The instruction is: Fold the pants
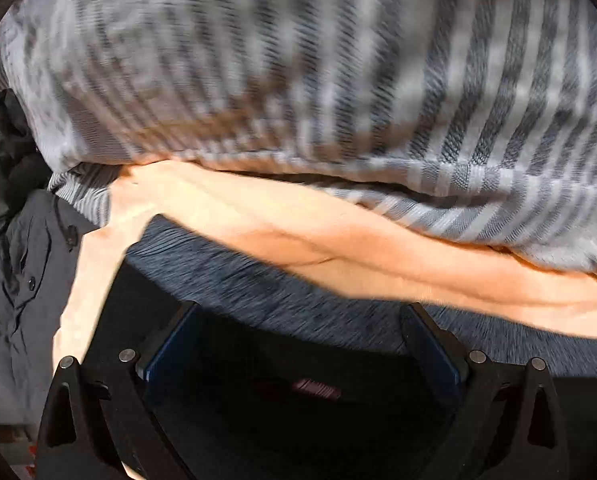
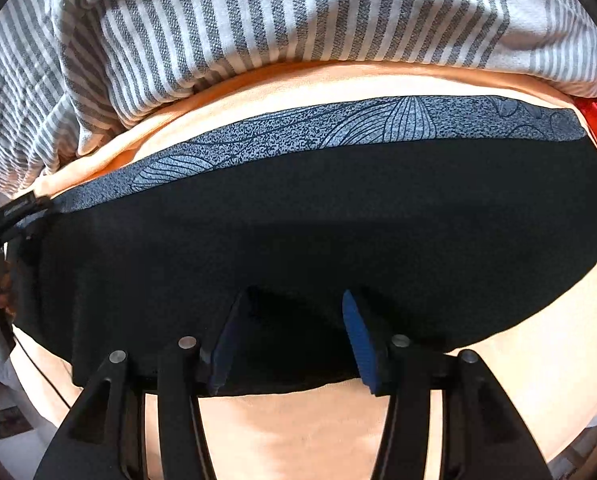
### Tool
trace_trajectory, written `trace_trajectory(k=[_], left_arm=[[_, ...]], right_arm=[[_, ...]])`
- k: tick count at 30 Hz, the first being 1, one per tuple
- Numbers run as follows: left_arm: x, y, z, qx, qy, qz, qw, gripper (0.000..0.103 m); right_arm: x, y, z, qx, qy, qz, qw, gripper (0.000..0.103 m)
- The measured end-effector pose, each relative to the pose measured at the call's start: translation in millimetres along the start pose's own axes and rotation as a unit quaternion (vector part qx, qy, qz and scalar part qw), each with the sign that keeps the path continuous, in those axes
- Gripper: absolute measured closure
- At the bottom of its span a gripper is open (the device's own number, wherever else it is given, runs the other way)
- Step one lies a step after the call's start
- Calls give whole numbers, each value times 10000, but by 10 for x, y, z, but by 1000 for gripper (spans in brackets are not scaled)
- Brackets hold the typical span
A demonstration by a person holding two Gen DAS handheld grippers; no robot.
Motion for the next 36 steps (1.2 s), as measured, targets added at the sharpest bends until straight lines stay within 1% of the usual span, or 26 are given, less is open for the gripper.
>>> trace_trajectory(k=[2, 4, 6, 8, 9, 11, 12, 13, 14, 15, 16, 18, 21, 27, 30, 33, 34, 35, 36], left_arm=[[104, 184, -137, 43, -41, 6, 10000, 3], [210, 325, -213, 67, -79, 65, 9999, 3], [315, 512, -191, -61, -117, 209, 9997, 3], [387, 717, -41, -341, -40, 255, 9991, 3], [419, 823, 80, -339, 69, 152, 9993, 0], [430, 947, 200, 23, 97, -211, 9997, 0], [432, 996, 225, 119, 149, -363, 9992, 0], [447, 938, 178, 76, 158, -364, 9992, 0], [440, 921, 132, -57, 152, -264, 9995, 0], [441, 872, 87, -93, 153, -158, 9997, 0], [451, 805, 30, -13, 144, 18, 9999, 0], [491, 705, -76, 167, 61, 147, 9997, 0], [594, 568, -176, 581, 110, 171, 9981, 0], [709, 359, -161, 701, 241, 310, 9968, 0], [742, 284, -203, 778, 191, 412, 9959, 0], [747, 204, -204, 813, 230, 557, 9949, 0], [768, 181, -195, 795, 247, 584, 9948, 0], [786, 138, -194, 757, 262, 621, 9949, 0], [796, 122, -180, 726, 270, 665, 9948, 0]], right_arm=[[-3, 4, -91, 2, -56, 62, 10000, 48], [24, 48, -224, -106, -188, 79, 9997, 48], [97, 136, -351, -324, -309, 71, 9990, 48], [206, 298, -401, -726, -276, 80, 9969, 48], [291, 426, -392, -1054, -178, 76, 9942, 48], [468, 675, -325, -1548, 44, -60, 9879, 48], [519, 771, -278, -1698, 135, -130, 9853, 48], [602, 883, -219, -1855, 246, -197, 9821, 48], [687, 969, -165, -1973, 365, -213, 9794, 48], [765, 1056, -96, -2102, 492, -189, 9762, 48], [849, 1112, -51, -2234, 605, -152, 9727, 48], [960, 1216, 30, -2391, 714, -113, 9683, 48], [1028, 1315, 73, -2553, 688, -133, 9643, 48], [1016, 1468, 205, -2808, 717, 39, 9571, 48], [961, 1511, 220, -3087, 683, 252, 9484, 48], [933, 1561, 324, -3246, 753, 435, 9418, 49], [924, 1574, 357, -3277, 798, 502, 9401, 55], [913, 1587, 391, -3318, 868, 590, 9375, 76], [895, 1592, 421, -3367, 1011, 716, 9334, 85]])
Point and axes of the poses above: each gripper's, at about its wrist camera, not at the fingertips, and z roughly the way its jaws point, y to its left, x to its underside, the point moved 6 cm from there along z, roughly the way its jaws point, and after that the axes turned 1 degree about x, right-handed, at the moved point
